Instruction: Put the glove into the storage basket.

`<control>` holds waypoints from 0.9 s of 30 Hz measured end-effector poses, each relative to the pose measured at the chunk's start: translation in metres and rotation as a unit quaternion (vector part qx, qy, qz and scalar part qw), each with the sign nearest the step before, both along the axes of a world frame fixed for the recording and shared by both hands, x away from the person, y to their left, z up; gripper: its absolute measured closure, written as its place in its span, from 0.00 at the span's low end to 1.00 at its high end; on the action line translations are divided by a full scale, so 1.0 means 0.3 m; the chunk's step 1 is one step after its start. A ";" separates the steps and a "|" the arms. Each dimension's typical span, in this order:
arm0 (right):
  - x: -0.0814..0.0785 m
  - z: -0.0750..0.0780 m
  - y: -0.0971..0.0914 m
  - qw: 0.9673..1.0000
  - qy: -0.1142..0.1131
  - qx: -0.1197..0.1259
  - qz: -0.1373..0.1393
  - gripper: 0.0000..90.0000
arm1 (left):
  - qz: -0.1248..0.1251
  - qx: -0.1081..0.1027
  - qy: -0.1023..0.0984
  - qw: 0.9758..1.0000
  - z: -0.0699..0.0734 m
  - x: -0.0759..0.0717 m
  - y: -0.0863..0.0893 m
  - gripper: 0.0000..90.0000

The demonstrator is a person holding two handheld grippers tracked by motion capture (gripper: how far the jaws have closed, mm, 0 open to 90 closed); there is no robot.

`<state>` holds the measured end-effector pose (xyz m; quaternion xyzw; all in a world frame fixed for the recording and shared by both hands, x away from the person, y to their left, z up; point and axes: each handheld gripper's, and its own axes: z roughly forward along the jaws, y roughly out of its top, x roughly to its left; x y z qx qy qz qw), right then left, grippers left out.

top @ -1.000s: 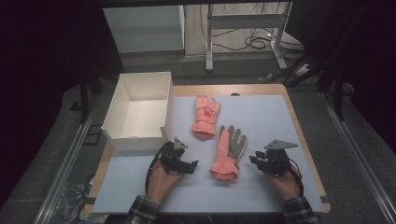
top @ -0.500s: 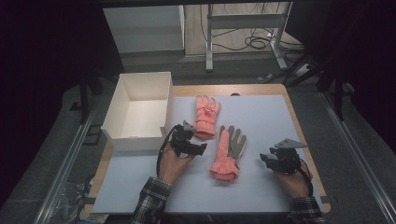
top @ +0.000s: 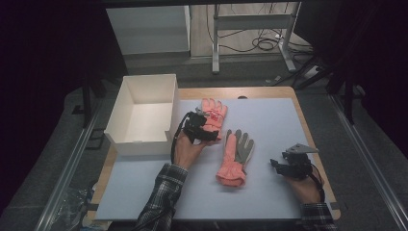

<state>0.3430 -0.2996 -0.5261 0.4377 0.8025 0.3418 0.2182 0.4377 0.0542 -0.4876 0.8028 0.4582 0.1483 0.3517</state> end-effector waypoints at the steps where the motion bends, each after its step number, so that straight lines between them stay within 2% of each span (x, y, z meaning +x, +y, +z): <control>1: 0.000 0.000 -0.001 1.000 0.000 0.000 0.000 0.44 | 0.002 0.000 0.000 1.000 0.001 0.014 -0.006 0.21; 9: 0.001 -0.002 -0.001 1.000 -0.001 0.000 0.001 0.44 | 0.025 0.007 0.010 1.000 -0.020 0.125 -0.050 0.21; 10: 0.001 -0.003 -0.001 1.000 -0.001 0.001 0.001 0.44 | 0.031 0.014 0.010 0.999 -0.029 0.138 -0.059 0.16; 13: 0.001 -0.004 -0.001 1.000 -0.001 0.001 0.001 0.44 | 0.039 0.026 0.012 0.999 -0.044 0.158 -0.080 0.13; 18: 0.001 -0.004 -0.001 1.000 -0.002 0.001 0.002 0.43 | 0.056 0.070 0.012 0.996 -0.062 0.177 -0.106 0.14; 21: 0.001 -0.004 -0.001 1.000 -0.002 0.001 0.002 0.43 | 0.062 0.077 0.011 0.995 -0.064 0.181 -0.108 0.14; 22: 0.001 -0.004 -0.001 1.000 -0.002 0.001 0.002 0.43 | 0.074 0.083 0.010 0.994 -0.066 0.183 -0.108 0.13; 25: 0.001 -0.005 -0.001 1.000 -0.002 0.001 0.002 0.43 | 0.074 0.083 0.025 0.993 -0.087 0.192 -0.102 0.11; 27: 0.001 -0.005 -0.001 1.000 -0.002 0.001 0.002 0.43 | 0.068 0.063 0.043 0.995 -0.105 0.200 -0.094 0.14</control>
